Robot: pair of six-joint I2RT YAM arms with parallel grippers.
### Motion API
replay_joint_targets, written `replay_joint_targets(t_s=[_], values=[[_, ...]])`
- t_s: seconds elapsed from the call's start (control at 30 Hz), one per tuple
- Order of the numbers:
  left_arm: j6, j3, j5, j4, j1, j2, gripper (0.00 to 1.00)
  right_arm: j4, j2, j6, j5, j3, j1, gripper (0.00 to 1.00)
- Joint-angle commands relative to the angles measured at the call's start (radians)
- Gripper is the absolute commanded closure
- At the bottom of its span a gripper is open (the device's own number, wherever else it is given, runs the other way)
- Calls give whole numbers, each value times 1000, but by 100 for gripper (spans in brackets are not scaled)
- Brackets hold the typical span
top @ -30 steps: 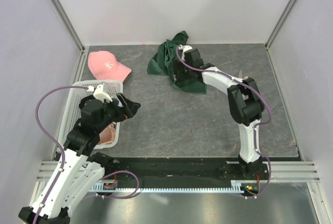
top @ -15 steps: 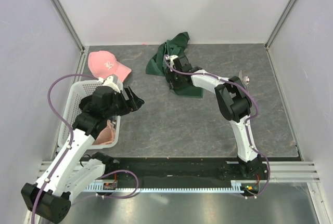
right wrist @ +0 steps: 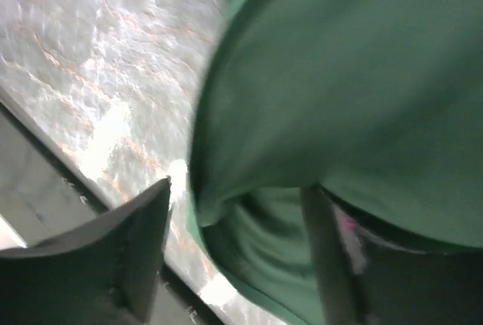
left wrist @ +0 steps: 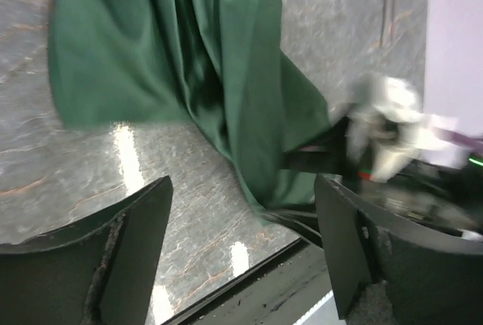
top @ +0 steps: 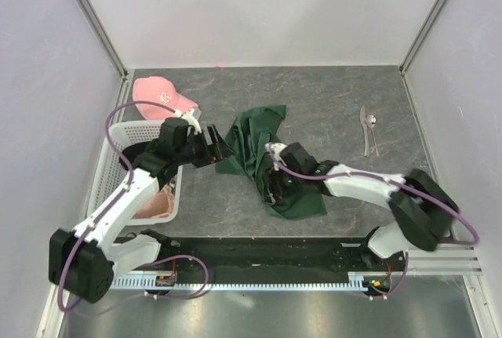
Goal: Fold the napkin into a case and place the utensils inside
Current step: Move the crumpled napkin to the center of the board, then pick up the crumpled napkin from the center of the board.
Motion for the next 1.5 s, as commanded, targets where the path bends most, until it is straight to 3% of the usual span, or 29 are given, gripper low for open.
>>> replay_joint_targets(t_s=[0.0,0.07,0.17,0.37,0.47,0.67,0.77,0.87,0.9,0.97,1.33,1.37,1.47], values=[[28,84,5,103,-83,103,24,-13,-277,205,202,-110,-40,2],[53,141,-65,111,-135,170,28,-114,-409,263,388,-127,-67,2],[90,238,-130,114,-174,292,32,-231,-515,372,502,-160,-168,2],[191,489,-268,102,-252,590,30,-308,-516,403,412,-210,-374,2],[205,586,-332,45,-272,672,32,-374,-484,421,444,-190,-382,2],[223,631,-417,13,-332,795,41,-417,-478,450,408,-225,-382,2],[216,643,-460,-15,-339,847,50,-404,-536,484,384,-274,-382,3],[196,664,-483,-29,-339,890,56,-340,-602,506,309,-340,-381,8],[188,670,-484,-30,-339,898,57,-322,-616,509,294,-364,-381,15],[164,672,-481,-29,-339,912,58,-319,-621,515,283,-378,-379,19],[154,712,-504,-32,-339,996,55,-325,-674,570,263,-452,-368,19],[157,713,-512,-34,-339,997,57,-320,-677,570,263,-463,-368,19],[167,709,-549,-47,-339,979,77,-303,-677,569,284,-460,-367,20]])
